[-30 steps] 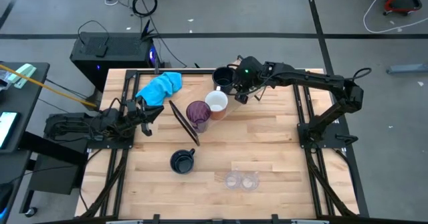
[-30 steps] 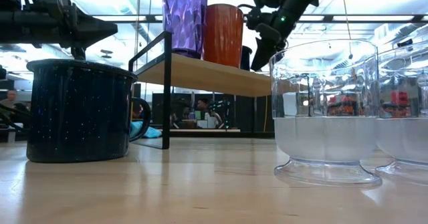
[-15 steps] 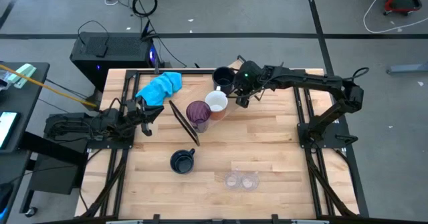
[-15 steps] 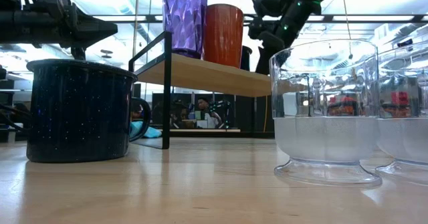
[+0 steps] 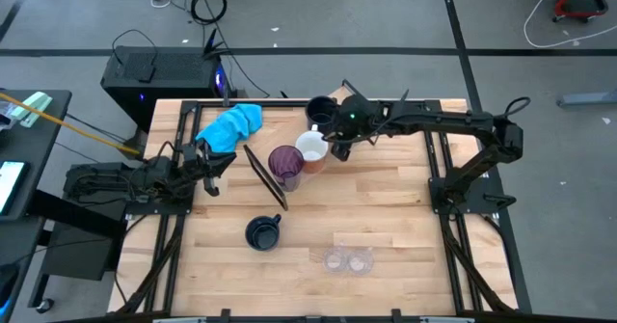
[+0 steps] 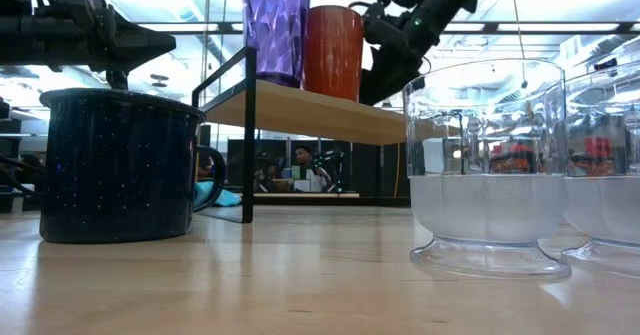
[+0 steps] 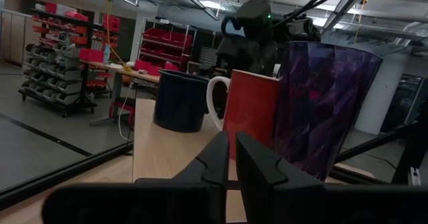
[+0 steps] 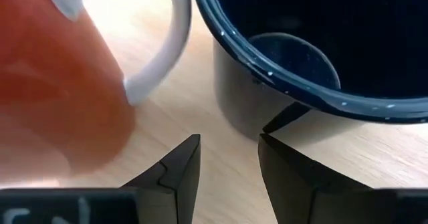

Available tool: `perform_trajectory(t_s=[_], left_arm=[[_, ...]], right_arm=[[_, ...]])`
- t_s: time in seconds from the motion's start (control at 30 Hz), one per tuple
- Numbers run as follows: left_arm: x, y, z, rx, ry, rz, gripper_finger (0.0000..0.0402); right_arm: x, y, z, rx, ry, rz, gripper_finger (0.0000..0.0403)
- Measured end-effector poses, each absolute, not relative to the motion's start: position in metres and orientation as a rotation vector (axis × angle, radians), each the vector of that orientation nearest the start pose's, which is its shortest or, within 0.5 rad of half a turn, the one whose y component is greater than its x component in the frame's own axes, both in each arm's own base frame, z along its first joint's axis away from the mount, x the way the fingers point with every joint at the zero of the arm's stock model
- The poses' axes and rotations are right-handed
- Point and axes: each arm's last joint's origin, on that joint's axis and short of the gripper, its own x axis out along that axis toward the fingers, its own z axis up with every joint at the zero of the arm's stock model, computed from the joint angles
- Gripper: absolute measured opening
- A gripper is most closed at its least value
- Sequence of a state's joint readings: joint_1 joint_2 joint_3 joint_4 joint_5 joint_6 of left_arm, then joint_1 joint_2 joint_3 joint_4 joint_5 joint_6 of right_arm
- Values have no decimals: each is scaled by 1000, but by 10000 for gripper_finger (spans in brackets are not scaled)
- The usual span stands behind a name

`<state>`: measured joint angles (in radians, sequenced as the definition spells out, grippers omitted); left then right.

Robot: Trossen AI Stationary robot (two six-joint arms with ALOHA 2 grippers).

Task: Stack small to large cups/mugs on shelf
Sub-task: Put the right dark blue mug on the shelf

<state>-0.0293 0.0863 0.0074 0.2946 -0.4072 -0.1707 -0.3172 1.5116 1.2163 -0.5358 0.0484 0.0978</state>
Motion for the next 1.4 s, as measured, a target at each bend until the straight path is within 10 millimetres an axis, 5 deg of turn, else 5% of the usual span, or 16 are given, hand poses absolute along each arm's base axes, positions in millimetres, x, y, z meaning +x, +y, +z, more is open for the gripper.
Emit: perform_trajectory(t_s=[0.53,1.4], left_arm=[[98,9,187,-215,-244,357,30],[98,9,187,-215,-244,358,37]], right_arm=[[308,-85,280,282,812,-457,151],[306,-96,274,297,771,-584,98]])
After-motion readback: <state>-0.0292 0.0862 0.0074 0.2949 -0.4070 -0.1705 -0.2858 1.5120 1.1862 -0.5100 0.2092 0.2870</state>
